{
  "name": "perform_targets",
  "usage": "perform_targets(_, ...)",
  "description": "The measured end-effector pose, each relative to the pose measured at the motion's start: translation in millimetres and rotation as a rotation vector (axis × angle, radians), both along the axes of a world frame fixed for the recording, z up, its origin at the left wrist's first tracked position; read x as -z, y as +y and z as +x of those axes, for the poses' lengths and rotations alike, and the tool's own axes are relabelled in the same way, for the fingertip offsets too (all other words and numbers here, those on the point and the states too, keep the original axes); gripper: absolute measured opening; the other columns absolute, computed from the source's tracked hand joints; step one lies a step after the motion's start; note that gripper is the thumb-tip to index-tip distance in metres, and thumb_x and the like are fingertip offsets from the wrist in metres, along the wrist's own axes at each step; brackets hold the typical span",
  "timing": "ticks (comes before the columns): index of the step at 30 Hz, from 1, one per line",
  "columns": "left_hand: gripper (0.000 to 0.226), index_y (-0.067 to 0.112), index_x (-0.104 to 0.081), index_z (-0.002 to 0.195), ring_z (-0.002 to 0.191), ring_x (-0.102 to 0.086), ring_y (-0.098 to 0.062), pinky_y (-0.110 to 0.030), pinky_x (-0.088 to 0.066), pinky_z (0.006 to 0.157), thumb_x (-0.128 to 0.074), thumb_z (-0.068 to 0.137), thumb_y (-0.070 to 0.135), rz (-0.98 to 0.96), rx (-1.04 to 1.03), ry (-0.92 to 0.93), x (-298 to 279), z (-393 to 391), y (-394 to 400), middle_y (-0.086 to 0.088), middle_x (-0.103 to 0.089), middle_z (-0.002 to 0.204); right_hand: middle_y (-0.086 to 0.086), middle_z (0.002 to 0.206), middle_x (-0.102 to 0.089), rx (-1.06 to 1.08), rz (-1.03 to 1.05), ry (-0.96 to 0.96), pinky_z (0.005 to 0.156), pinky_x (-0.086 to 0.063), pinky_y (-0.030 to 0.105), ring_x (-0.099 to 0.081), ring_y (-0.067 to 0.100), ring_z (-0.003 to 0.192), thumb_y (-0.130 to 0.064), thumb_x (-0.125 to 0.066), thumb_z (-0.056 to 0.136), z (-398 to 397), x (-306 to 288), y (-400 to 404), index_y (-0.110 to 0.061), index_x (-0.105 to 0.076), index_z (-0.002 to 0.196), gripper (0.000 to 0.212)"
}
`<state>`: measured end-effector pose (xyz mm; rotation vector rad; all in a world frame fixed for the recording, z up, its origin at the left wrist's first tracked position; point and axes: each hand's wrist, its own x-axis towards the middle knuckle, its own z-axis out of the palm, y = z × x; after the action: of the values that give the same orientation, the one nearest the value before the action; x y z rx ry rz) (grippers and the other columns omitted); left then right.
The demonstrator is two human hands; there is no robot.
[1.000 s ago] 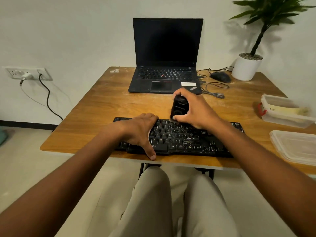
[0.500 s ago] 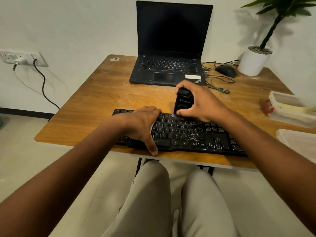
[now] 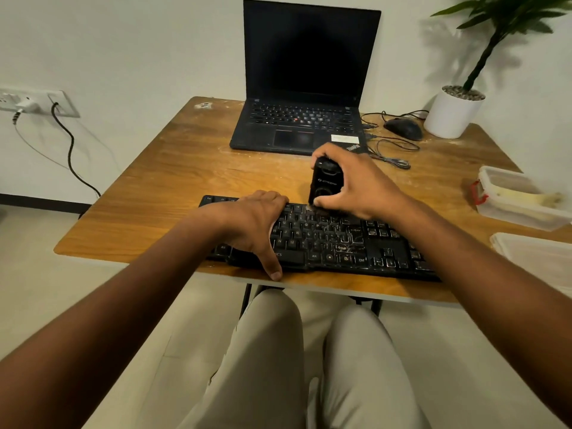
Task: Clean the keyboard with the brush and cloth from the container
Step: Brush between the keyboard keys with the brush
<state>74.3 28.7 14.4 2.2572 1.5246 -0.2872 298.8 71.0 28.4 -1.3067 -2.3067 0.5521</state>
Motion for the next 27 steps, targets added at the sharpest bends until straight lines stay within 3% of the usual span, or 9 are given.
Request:
perform_targets(2, 0.145, 0.022, -0.011, 0.163, 0.152, -0.020, -0.022, -0.045, -0.023, 0.127, -0.096, 0.052, 0.057, -0.002, 0.002, 0.005, 1, -1, 0, 0.001, -0.022, 0.165, -0.008, 0.107, -0.061, 0.005, -0.032, -0.075, 0.053, -0.056, 0.022, -0.064, 0.010, 0.088, -0.015, -0.088, 0.075, 19, -4, 1, -0.039, -0.049, 0.119, 0.063)
perform_targets(4, 0.146, 0.022, -0.009, 0.164, 0.153, -0.017, -0.022, -0.045, -0.021, 0.127, -0.096, 0.052, 0.058, -0.003, 0.000, 0.011, 2, 0, 0, 0.001, -0.020, 0.167, -0.011, 0.107, -0.060, 0.022, -0.047, -0.121, 0.060, -0.051, 0.018, -0.062, 0.010, 0.092, -0.014, -0.089, 0.074, 33, -11, 1, -0.040, -0.050, 0.119, 0.064)
perform_targets(10, 0.144, 0.022, -0.010, 0.163, 0.153, -0.017, -0.022, -0.042, -0.020, 0.127, -0.096, 0.053, 0.057, -0.001, 0.000, 0.001, 3, 1, 1, 0.001, -0.020, 0.167, -0.015, 0.107, -0.061, -0.002, -0.055, 0.088, 0.066, -0.060, 0.025, -0.063, 0.006, 0.096, -0.018, -0.092, 0.069, 17, -16, -9, -0.036, -0.054, 0.116, 0.063)
perform_targets(14, 0.144, 0.023, -0.011, 0.163, 0.153, -0.017, -0.021, -0.040, -0.019, 0.126, -0.096, 0.052, 0.059, -0.006, 0.001, 0.002, 5, 0, 3, 0.002, -0.020, 0.166, -0.011, 0.109, -0.064, -0.046, -0.045, 0.057, 0.069, -0.062, 0.030, -0.064, 0.009, 0.096, -0.021, -0.092, 0.069, 1, -1, 1, -0.036, -0.054, 0.116, 0.063)
perform_targets(18, 0.147, 0.024, -0.006, 0.164, 0.154, -0.013, -0.021, -0.041, -0.017, 0.127, -0.095, 0.053, 0.062, -0.009, 0.013, 0.022, 6, 0, 4, 0.003, -0.016, 0.168, -0.012, 0.108, -0.061, -0.016, -0.017, 0.051, 0.067, -0.053, 0.019, -0.062, 0.009, 0.098, -0.018, -0.091, 0.072, 0, 2, 21, -0.035, -0.052, 0.117, 0.062)
perform_targets(22, 0.148, 0.023, -0.004, 0.164, 0.155, -0.012, -0.022, -0.041, -0.016, 0.128, -0.094, 0.054, 0.062, -0.011, 0.023, 0.032, 5, 1, 4, 0.003, -0.014, 0.169, -0.012, 0.110, -0.060, 0.012, 0.029, 0.085, 0.074, -0.055, 0.023, -0.061, 0.011, 0.102, -0.022, -0.092, 0.071, 0, -1, 22, -0.035, -0.051, 0.118, 0.064)
perform_targets(27, 0.145, 0.022, -0.009, 0.164, 0.153, -0.016, -0.021, -0.042, -0.019, 0.127, -0.095, 0.053, 0.060, -0.006, 0.011, 0.006, 5, 0, 3, 0.001, -0.019, 0.167, -0.013, 0.105, -0.063, -0.086, -0.027, 0.073, 0.065, -0.058, 0.022, -0.064, 0.005, 0.093, -0.023, -0.093, 0.069, -1, -4, 1, -0.036, -0.053, 0.116, 0.063)
